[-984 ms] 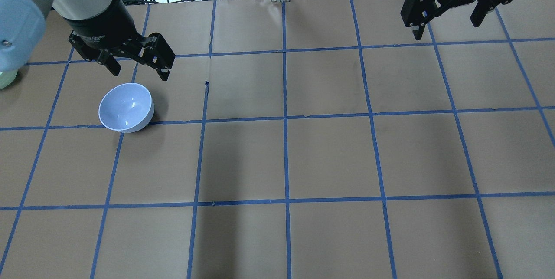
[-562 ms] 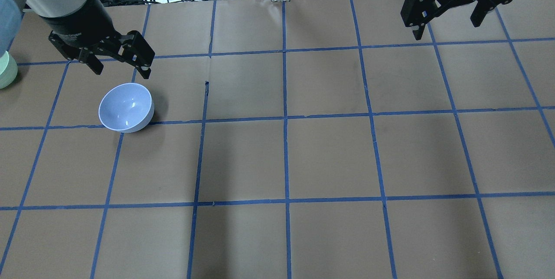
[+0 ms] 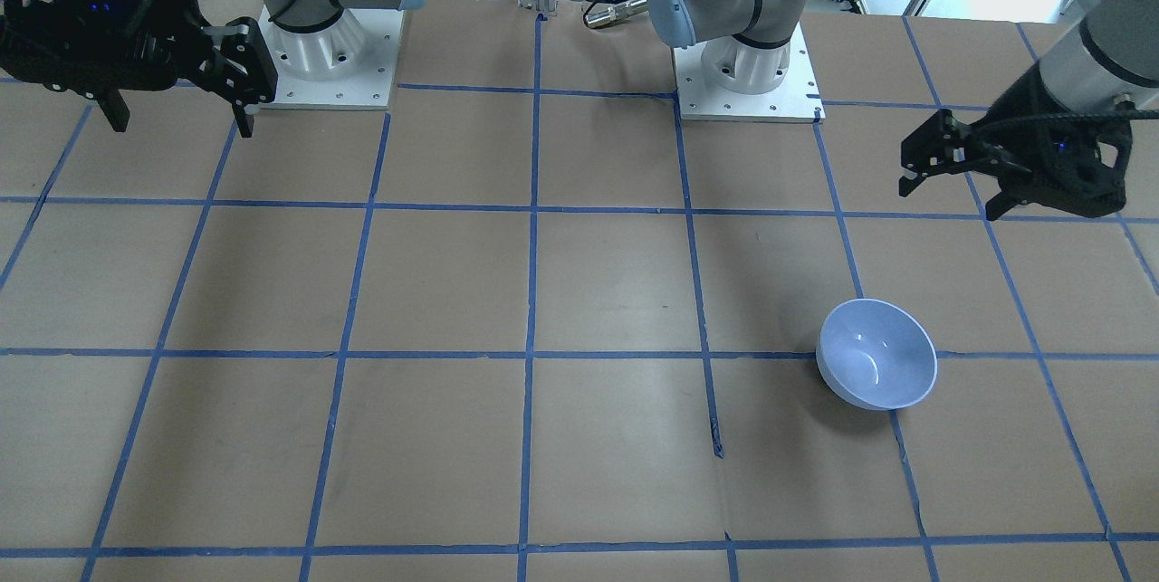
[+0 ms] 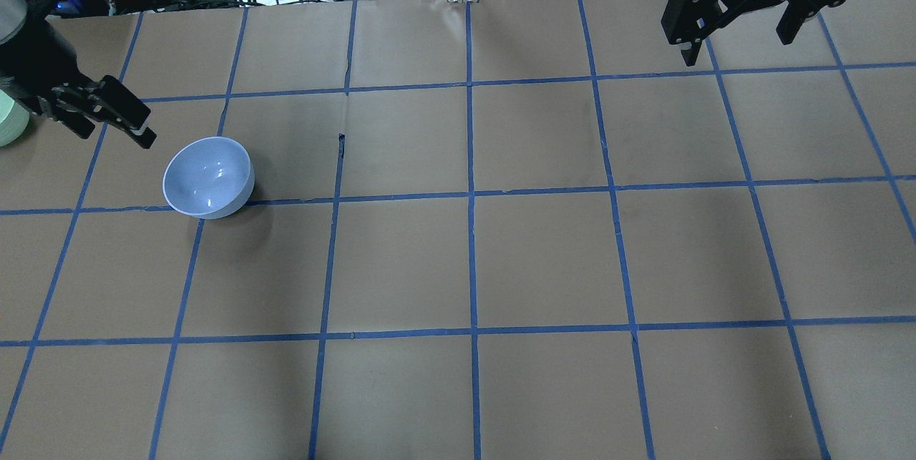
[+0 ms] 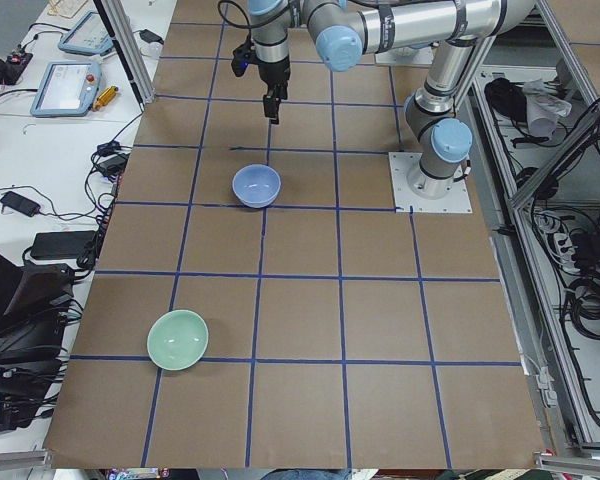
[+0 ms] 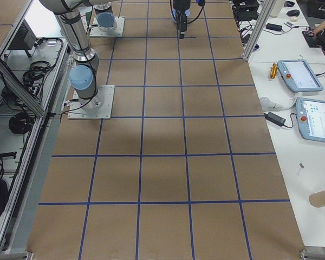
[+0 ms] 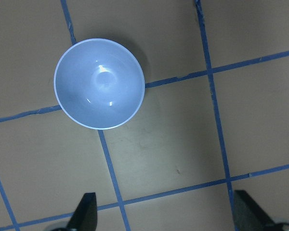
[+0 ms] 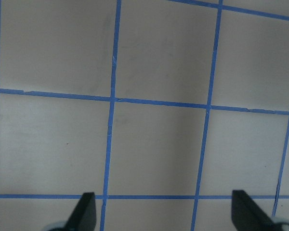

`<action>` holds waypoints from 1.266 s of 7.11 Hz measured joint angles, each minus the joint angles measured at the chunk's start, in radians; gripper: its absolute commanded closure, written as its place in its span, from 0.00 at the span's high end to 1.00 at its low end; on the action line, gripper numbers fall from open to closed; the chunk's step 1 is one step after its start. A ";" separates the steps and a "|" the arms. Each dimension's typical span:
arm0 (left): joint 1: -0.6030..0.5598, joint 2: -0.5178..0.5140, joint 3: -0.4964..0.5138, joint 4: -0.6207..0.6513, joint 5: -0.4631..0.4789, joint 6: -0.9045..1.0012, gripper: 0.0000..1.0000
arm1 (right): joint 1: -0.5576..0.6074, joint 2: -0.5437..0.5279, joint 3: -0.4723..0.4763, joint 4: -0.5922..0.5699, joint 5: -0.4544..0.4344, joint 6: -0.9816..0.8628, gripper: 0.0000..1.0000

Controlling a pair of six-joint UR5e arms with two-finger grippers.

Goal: Stack green bowl on blue bowl
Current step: 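Move the left gripper past the blue bowl toward the green bowl, then lower the left gripper onto the rim of the mint-green bowl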

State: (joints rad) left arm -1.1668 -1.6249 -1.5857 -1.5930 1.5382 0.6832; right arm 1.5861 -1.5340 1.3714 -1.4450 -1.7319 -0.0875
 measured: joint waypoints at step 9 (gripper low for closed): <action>0.391 -0.500 0.313 0.287 -0.005 0.904 1.00 | 0.000 0.000 0.000 0.000 0.000 0.000 1.00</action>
State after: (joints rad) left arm -0.7757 -2.1247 -1.2723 -1.3055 1.5333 1.5872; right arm 1.5861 -1.5340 1.3714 -1.4450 -1.7319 -0.0875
